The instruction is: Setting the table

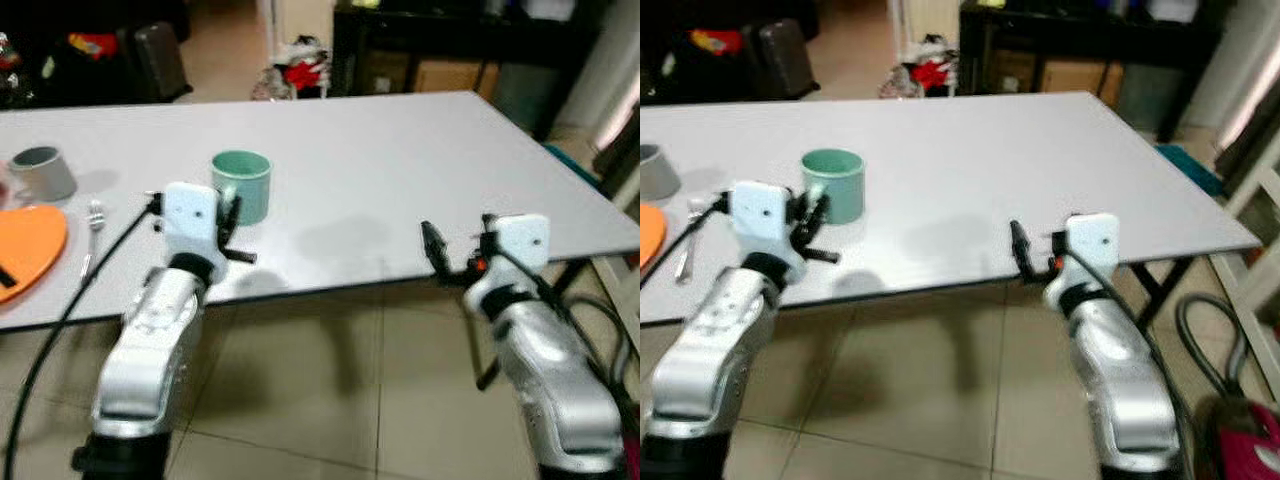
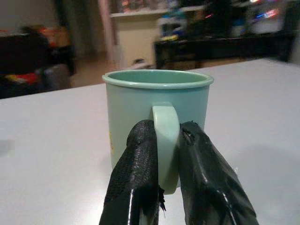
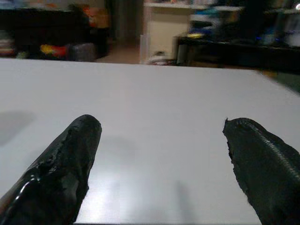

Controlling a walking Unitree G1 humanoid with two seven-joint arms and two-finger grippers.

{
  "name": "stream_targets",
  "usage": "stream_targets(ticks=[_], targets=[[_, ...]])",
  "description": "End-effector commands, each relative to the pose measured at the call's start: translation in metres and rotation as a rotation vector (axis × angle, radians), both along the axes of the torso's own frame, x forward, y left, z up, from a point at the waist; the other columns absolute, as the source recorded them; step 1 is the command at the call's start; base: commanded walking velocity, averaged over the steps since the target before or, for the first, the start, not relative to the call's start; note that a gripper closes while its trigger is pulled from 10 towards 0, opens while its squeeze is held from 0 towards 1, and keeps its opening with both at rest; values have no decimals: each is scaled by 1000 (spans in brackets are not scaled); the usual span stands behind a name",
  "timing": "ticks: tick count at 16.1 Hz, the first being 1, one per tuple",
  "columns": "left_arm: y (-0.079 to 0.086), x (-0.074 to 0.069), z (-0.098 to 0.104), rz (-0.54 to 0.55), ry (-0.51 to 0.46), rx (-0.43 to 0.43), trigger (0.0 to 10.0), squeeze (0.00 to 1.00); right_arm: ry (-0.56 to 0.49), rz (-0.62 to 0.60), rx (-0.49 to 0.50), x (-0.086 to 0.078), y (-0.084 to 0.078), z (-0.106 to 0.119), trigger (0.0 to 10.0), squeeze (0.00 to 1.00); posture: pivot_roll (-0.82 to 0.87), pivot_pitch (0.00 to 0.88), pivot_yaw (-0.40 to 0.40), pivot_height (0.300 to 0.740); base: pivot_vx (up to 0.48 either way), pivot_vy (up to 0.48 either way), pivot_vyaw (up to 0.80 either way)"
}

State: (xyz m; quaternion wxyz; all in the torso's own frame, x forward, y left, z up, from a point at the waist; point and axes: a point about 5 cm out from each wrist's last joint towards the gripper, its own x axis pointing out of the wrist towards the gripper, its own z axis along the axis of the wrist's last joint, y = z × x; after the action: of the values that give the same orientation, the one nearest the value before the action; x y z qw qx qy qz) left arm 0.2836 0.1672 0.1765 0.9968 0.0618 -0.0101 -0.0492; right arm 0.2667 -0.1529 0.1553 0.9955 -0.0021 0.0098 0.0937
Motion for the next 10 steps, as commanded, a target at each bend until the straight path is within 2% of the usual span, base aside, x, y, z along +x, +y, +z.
stream_targets(ticks=[1, 10], targets=[[0, 1, 5, 5, -21, 1, 10000, 0, -12, -3, -15, 1, -3, 4, 10000, 0, -70, 0, -1, 740, 311, 0, 0], [-3, 1, 3, 4, -14, 0, 10000, 0, -17, 37, -42, 0, 3, 4, 10000, 0, -79, 0, -1, 740, 308, 0, 0]])
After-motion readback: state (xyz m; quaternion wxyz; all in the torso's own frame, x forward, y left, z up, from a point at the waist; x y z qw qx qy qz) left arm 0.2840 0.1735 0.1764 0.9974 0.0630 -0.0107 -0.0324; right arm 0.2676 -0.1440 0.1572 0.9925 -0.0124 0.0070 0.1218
